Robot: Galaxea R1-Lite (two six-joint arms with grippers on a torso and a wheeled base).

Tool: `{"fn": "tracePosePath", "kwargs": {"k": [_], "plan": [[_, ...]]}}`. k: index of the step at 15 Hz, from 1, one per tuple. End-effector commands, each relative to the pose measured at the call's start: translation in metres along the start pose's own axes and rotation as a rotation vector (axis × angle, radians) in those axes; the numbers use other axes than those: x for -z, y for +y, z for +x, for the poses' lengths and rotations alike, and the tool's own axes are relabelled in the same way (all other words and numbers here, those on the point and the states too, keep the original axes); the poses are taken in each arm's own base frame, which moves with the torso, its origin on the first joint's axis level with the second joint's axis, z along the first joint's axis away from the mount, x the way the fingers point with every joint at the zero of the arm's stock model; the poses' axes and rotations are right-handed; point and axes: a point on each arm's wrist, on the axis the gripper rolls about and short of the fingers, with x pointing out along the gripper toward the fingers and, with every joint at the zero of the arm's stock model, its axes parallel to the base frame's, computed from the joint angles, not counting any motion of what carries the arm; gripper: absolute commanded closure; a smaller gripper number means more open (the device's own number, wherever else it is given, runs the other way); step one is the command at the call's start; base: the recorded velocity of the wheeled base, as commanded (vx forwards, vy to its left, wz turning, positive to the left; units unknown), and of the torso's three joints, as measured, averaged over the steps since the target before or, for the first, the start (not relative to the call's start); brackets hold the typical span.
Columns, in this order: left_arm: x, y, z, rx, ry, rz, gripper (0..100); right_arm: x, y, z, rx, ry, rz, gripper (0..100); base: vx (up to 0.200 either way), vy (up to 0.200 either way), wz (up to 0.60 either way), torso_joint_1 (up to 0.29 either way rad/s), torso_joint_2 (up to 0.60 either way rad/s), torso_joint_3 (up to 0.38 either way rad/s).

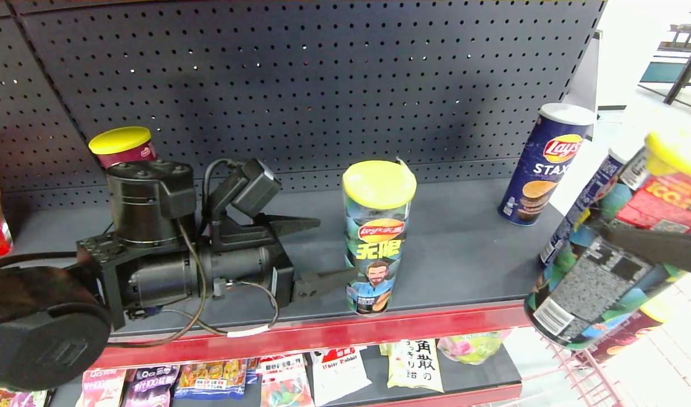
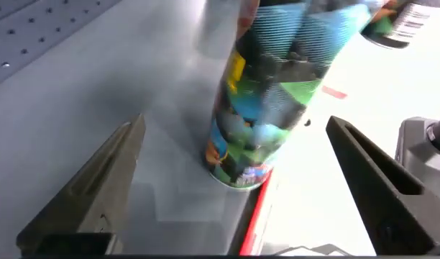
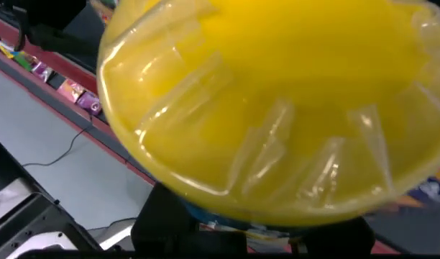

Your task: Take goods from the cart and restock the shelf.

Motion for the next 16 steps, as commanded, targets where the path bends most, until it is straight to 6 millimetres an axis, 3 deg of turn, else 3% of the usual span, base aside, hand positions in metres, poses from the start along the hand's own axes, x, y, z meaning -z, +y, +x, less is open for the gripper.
{"fn": "tracePosePath", "kwargs": {"k": [1, 11, 12, 13, 16], "plan": [[-0.004, -0.009, -0.017, -0.006, -0.021, 0.011, 0, -0.012, -0.006, 0.043, -0.029, 0.022, -0.004, 100, 0.000, 0.000, 0.00, 0.000, 0.00, 0.000], [0.004, -0.037, -0.070, -0.096, 0.070, -0.031, 0, -0.029, -0.016, 0.160, -0.079, -0.012, -0.051, 100, 0.000, 0.000, 0.00, 0.000, 0.00, 0.000], [0.005, -0.038, -0.071, -0.096, 0.073, -0.034, 0, -0.029, -0.017, 0.163, -0.080, -0.010, -0.050, 100, 0.000, 0.000, 0.00, 0.000, 0.00, 0.000], [0.007, -0.040, -0.074, -0.096, 0.075, -0.034, 0, -0.030, -0.019, 0.180, -0.081, -0.002, -0.049, 100, 0.000, 0.000, 0.00, 0.000, 0.00, 0.000], [0.014, -0.044, -0.080, -0.096, 0.089, -0.041, 0, -0.034, -0.023, 0.206, -0.098, -0.004, -0.048, 100, 0.000, 0.000, 0.00, 0.000, 0.00, 0.000]]}}
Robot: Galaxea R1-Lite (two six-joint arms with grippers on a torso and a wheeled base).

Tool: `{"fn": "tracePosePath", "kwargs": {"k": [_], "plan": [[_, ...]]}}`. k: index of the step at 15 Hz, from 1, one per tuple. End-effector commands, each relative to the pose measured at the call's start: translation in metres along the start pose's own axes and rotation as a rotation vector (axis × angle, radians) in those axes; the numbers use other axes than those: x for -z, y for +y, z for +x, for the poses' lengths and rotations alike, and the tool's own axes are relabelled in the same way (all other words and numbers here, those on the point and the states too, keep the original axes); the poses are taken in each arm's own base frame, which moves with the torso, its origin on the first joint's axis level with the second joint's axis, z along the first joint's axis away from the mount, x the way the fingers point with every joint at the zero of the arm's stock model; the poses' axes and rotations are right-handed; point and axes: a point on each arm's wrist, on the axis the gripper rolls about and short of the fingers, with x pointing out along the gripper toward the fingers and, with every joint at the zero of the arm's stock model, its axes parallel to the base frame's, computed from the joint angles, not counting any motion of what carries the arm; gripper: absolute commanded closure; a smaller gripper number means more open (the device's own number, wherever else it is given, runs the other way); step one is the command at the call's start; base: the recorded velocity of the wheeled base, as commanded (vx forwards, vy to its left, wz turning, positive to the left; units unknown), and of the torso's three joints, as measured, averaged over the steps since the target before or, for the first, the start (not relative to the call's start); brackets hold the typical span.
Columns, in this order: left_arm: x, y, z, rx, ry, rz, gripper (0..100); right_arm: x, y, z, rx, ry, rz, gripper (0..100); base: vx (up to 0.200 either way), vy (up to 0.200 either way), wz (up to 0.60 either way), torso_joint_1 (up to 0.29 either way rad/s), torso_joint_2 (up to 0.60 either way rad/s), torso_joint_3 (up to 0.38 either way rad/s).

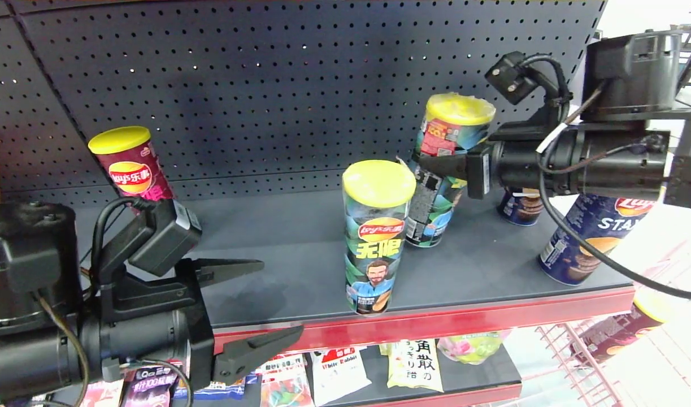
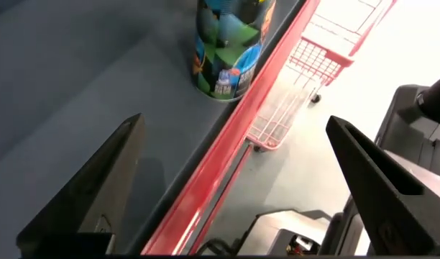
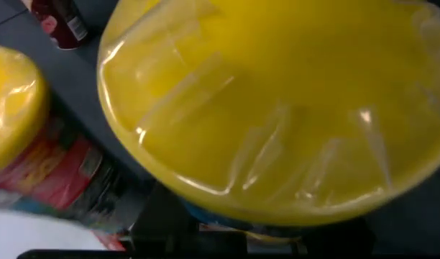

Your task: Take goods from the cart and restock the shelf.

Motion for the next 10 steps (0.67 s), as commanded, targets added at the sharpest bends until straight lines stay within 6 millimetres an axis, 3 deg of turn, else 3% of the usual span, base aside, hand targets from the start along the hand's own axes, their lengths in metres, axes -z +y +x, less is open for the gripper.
{"fn": "tracePosePath", "kwargs": {"k": [1, 5, 10], "plan": [[0.002, -0.003, -0.007, -0.001, -0.008, 0.004, 0, 0.006, -0.005, 0.030, -0.028, 0.026, 0.007, 100, 0.000, 0.000, 0.00, 0.000, 0.00, 0.000], [0.011, -0.006, -0.012, -0.012, 0.008, -0.006, 0, 0.007, -0.009, 0.062, -0.048, 0.026, 0.004, 100, 0.000, 0.000, 0.00, 0.000, 0.00, 0.000], [0.017, -0.003, -0.016, -0.041, 0.025, -0.019, 0, 0.002, -0.004, 0.087, -0.074, 0.001, -0.009, 100, 0.000, 0.000, 0.00, 0.000, 0.00, 0.000]]}}
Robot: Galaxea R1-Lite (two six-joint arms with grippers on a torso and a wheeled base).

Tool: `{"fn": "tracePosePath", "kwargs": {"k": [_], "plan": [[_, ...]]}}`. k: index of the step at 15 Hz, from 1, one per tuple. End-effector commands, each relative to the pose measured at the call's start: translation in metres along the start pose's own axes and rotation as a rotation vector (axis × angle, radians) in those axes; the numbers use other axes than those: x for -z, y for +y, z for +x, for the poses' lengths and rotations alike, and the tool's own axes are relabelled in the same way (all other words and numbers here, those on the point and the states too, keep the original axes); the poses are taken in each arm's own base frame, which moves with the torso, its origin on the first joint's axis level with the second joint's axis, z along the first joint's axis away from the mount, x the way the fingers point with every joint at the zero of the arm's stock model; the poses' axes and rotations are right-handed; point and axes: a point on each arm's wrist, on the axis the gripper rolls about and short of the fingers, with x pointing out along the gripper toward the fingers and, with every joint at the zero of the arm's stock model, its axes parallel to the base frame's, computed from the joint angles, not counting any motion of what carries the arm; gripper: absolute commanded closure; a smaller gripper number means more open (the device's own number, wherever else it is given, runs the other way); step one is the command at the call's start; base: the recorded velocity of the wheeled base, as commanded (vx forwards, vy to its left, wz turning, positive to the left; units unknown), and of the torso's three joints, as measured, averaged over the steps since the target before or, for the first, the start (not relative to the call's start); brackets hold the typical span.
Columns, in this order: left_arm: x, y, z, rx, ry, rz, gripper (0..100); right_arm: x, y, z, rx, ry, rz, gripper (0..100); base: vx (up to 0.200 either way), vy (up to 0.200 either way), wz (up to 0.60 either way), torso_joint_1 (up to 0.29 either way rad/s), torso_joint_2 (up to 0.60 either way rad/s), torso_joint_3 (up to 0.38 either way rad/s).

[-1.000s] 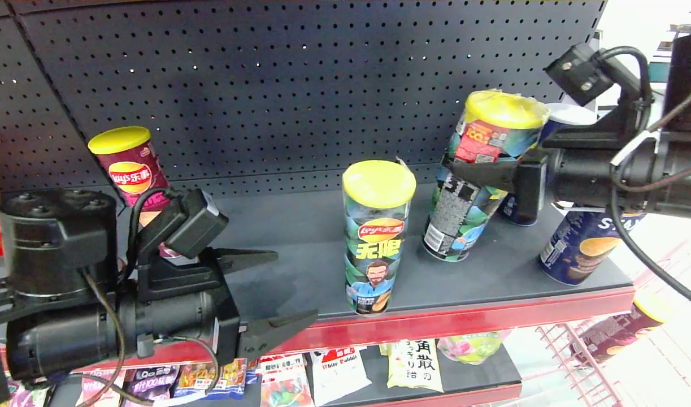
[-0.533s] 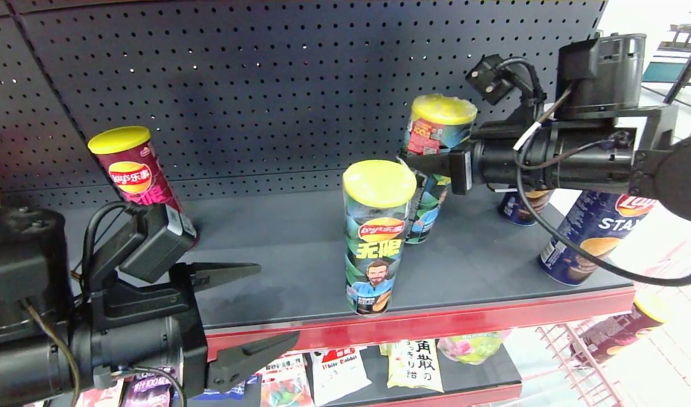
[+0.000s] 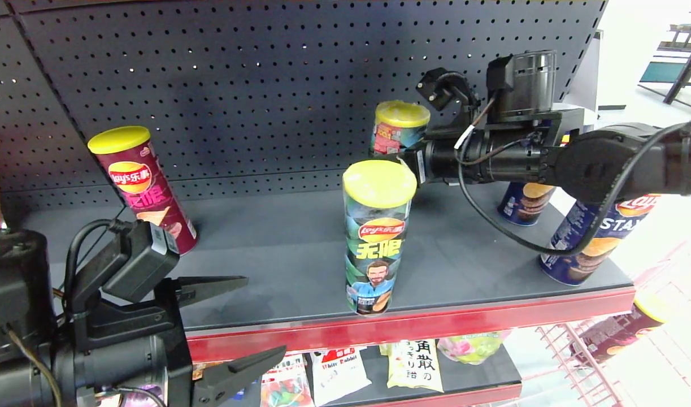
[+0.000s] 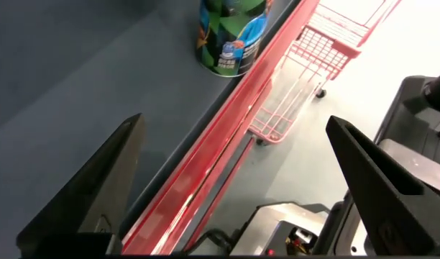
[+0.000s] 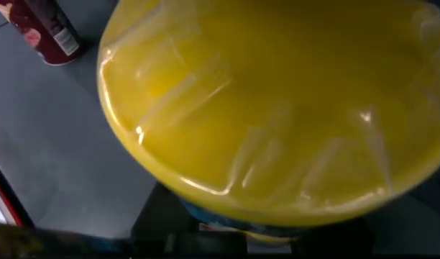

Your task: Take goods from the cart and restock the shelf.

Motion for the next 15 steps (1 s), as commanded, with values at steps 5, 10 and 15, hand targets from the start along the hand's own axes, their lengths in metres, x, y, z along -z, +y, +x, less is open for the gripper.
{"fn": "tracePosePath", "kwargs": {"k": [5, 10, 15], "plan": [[0.004, 0.004, -0.002, -0.025, 0.009, -0.010, 0, 0.009, 0.006, 0.017, -0.025, 0.026, 0.001, 100, 0.000, 0.000, 0.00, 0.000, 0.00, 0.000], [0.004, 0.004, -0.002, -0.024, 0.010, -0.011, 0, 0.011, 0.013, 0.018, -0.038, 0.035, -0.001, 0, 0.000, 0.000, 0.00, 0.000, 0.00, 0.000], [0.003, 0.004, 0.001, -0.021, 0.014, -0.012, 0, 0.012, 0.020, -0.007, -0.022, 0.053, 0.004, 0, 0.000, 0.000, 0.00, 0.000, 0.00, 0.000]]}}
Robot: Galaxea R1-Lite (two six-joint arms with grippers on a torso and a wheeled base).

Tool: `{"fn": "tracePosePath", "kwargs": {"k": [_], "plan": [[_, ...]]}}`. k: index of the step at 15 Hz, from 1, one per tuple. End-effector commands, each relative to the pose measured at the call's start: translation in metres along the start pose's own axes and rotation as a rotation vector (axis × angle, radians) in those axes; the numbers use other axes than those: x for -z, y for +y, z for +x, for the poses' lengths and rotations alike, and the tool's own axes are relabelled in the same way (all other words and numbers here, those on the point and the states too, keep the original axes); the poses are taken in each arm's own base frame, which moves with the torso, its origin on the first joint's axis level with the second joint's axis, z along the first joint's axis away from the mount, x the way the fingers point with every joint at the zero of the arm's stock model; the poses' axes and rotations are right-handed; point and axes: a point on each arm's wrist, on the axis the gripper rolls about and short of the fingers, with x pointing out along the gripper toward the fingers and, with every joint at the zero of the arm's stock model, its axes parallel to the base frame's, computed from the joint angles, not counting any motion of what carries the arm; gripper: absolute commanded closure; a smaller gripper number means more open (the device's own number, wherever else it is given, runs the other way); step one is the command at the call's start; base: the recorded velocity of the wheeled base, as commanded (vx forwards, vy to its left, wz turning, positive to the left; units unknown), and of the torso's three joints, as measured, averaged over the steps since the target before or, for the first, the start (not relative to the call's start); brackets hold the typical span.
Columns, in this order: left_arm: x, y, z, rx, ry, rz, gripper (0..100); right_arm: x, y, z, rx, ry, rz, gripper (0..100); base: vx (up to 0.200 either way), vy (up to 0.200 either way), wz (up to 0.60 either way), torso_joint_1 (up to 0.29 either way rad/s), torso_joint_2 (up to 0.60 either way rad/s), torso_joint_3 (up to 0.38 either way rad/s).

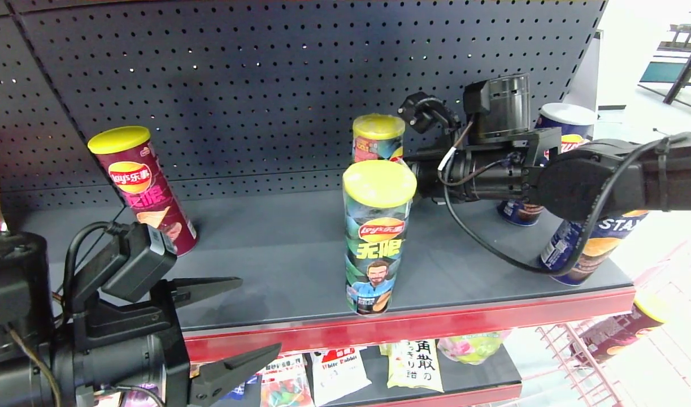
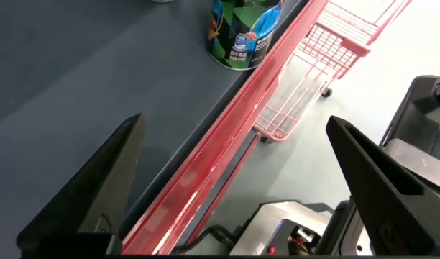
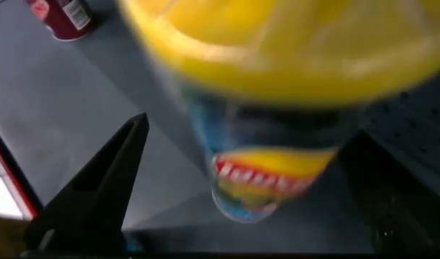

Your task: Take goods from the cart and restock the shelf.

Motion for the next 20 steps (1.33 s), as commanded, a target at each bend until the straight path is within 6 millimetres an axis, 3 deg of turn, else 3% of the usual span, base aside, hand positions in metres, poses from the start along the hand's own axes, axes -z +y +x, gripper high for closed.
{"fn": "tracePosePath", "kwargs": {"k": [1, 11, 14, 20], "plan": [[0.000, 0.001, 0.003, 0.003, 0.005, -0.002, 0, -0.005, 0.004, -0.024, 0.025, -0.012, -0.002, 0, 0.000, 0.000, 0.00, 0.000, 0.00, 0.000], [-0.003, 0.007, 0.020, 0.016, 0.032, -0.009, 0, -0.006, 0.016, -0.103, 0.146, -0.039, 0.001, 0, 0.000, 0.000, 0.00, 0.000, 0.00, 0.000], [-0.003, 0.009, 0.027, 0.019, 0.049, -0.014, 0, 0.001, 0.024, -0.125, 0.157, -0.037, 0.001, 0, 0.000, 0.000, 0.00, 0.000, 0.00, 0.000], [-0.003, 0.014, 0.049, 0.036, 0.087, -0.022, 0, 0.027, 0.060, -0.201, 0.102, -0.107, -0.026, 0, 0.000, 0.000, 0.00, 0.000, 0.00, 0.000]]}}
